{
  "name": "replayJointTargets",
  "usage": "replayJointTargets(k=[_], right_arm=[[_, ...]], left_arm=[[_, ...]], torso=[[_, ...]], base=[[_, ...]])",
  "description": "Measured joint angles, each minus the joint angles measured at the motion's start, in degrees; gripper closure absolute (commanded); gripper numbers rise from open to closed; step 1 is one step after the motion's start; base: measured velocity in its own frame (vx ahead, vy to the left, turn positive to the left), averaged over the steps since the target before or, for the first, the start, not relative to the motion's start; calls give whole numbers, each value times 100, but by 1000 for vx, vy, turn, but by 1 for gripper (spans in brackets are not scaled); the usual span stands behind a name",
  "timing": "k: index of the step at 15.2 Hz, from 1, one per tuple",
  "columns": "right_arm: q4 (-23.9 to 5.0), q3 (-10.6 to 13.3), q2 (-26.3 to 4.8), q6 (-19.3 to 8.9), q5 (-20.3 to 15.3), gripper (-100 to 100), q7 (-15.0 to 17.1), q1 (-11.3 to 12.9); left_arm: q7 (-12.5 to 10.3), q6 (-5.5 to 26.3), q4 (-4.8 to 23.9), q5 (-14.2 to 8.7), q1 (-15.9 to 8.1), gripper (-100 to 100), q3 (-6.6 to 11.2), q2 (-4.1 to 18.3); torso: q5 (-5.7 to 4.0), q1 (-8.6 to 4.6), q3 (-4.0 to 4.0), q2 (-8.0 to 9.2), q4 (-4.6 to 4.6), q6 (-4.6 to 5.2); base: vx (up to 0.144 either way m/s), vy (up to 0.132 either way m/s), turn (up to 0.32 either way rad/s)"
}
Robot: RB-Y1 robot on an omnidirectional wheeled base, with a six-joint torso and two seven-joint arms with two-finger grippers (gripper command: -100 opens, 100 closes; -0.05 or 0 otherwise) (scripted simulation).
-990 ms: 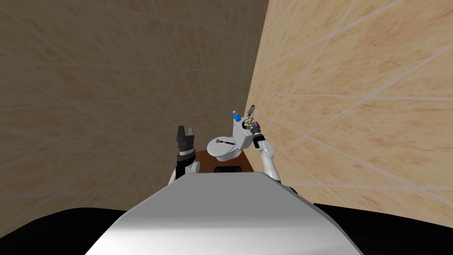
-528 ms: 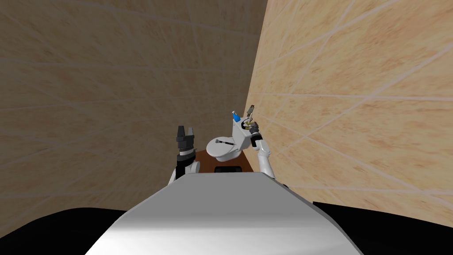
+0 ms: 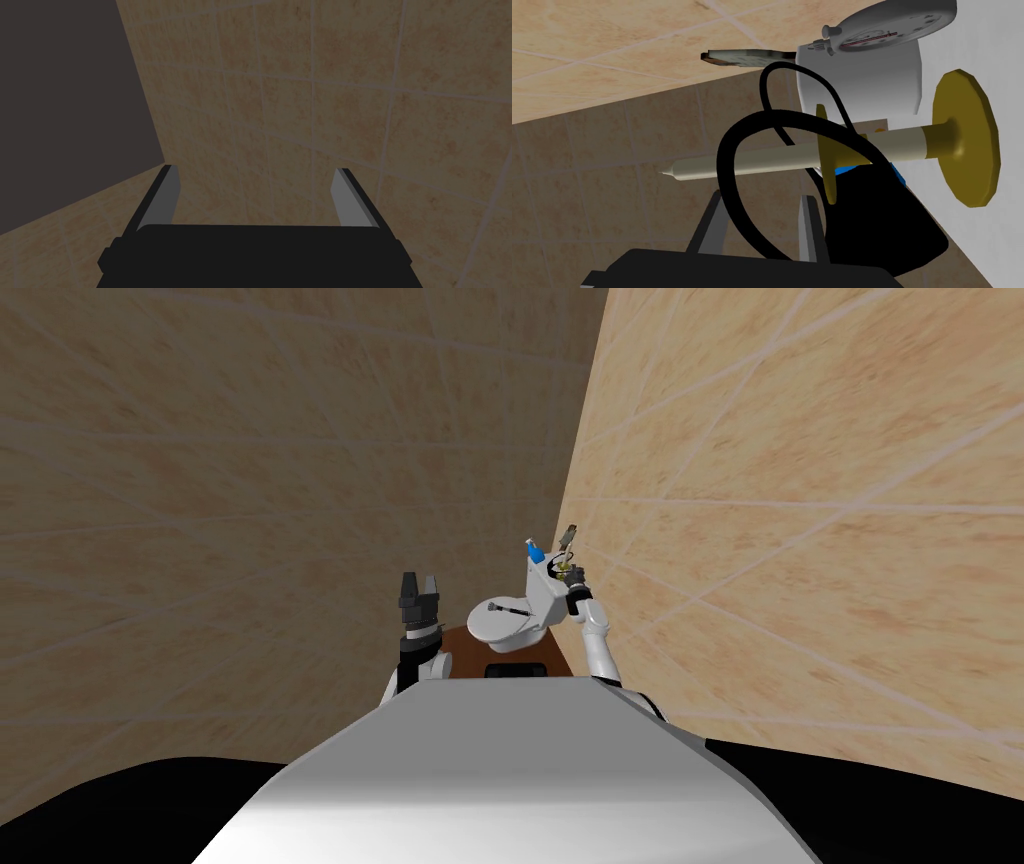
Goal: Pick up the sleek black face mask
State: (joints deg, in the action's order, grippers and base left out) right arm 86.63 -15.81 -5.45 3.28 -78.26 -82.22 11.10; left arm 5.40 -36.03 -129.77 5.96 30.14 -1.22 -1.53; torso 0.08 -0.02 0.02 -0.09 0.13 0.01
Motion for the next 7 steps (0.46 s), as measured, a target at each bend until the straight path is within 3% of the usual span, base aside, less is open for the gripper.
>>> replayJointTargets(k=[3, 7], right_arm=[[12, -6, -17, -4, -13, 100, -21, 7], [313, -13, 146, 135, 3, 100, -62, -267]], left_arm=[[0, 0, 0, 0, 0, 0, 0, 0], [0, 0, 0, 0, 0, 0, 0, 0]], torso=[[-16, -8, -4, 0, -7, -8], [-32, -6, 3, 29, -23, 7]], base=[[1, 1, -12], [5, 12, -41]])
